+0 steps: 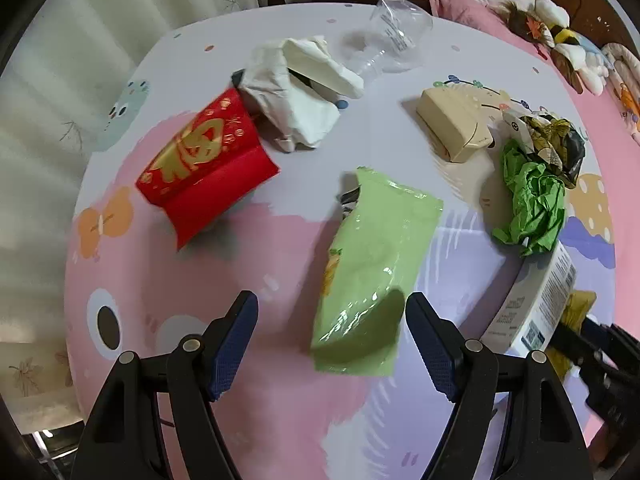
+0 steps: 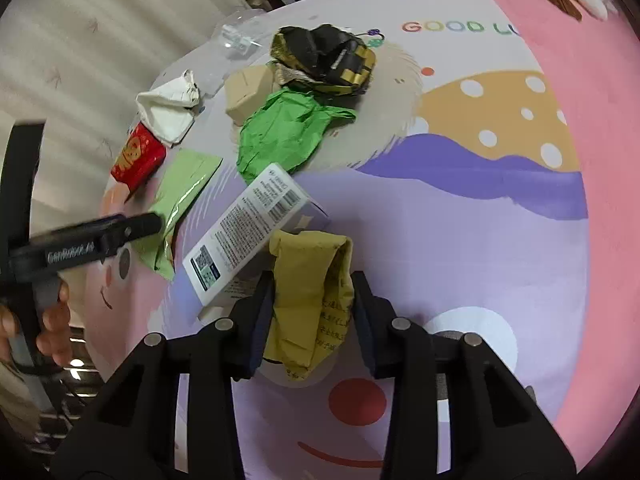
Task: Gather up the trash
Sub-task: 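Grasp the crumpled yellow cloth with the right tool while the left tool grasps the light-green bag, then carry the yellow cloth and green bag over the blue bin and open both tools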
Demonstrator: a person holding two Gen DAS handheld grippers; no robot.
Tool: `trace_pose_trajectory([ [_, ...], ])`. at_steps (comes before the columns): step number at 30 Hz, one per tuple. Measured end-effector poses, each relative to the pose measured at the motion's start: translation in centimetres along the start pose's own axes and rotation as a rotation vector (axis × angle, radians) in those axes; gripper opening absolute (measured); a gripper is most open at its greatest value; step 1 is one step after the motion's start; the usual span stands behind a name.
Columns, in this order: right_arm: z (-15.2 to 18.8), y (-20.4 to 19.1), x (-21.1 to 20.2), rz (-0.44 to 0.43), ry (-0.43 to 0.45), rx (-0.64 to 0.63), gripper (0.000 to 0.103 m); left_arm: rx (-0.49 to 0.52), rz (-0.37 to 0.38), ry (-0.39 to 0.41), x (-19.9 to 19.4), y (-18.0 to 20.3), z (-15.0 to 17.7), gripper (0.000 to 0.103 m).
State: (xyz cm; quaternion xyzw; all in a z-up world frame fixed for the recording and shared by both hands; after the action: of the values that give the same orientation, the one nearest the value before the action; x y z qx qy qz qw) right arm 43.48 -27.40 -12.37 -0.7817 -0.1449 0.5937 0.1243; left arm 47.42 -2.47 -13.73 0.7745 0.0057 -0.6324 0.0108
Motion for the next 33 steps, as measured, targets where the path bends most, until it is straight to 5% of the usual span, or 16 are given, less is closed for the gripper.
trace_pose_trajectory([
  [6, 0.9, -0.7, 0.1, -0.028, -0.008, -0.017, 0.032, 0.053, -0.034, -0.025, 1.6, 1.7, -0.9, 0.078],
  [14, 1.4, -0.3, -0.4, -0.045, -0.01, 0.009, 0.03, 0.023, 0.011, -0.054, 2.4, 1.9, -1.1, 0.031],
  [16, 1.8, -0.2, -0.8, -0.047, -0.009, 0.012, 0.029, 0.021, 0.012, -0.038, 1.8, 1.7, -0.7, 0.026],
  [26, 5.0, -2.1, -3.4, -0.046, 0.022, 0.028, 0.028, 0.079, -0.004, 0.084, -4.6, 1.2, 4.7, 0.024],
  [33, 9.8, -5.4, -6.9, -0.035, 0.095, 0.052, 0.028, 0.102, 0.038, 0.178, -11.6, -0.8, 12.2, 0.024],
])
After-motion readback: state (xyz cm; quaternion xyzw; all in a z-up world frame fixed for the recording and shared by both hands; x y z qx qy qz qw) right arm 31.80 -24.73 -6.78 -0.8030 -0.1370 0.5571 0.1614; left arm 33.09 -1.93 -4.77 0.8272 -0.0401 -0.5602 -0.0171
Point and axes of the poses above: each gripper's, at about its wrist camera, not at the fingertips, and x roughly the way its jaws point, y to its right, z to its underside, the point moved 6 cm from there along x, roughly the way its jaws point, and after that the axes turned 4 degrees about x, right-handed, at the moved point
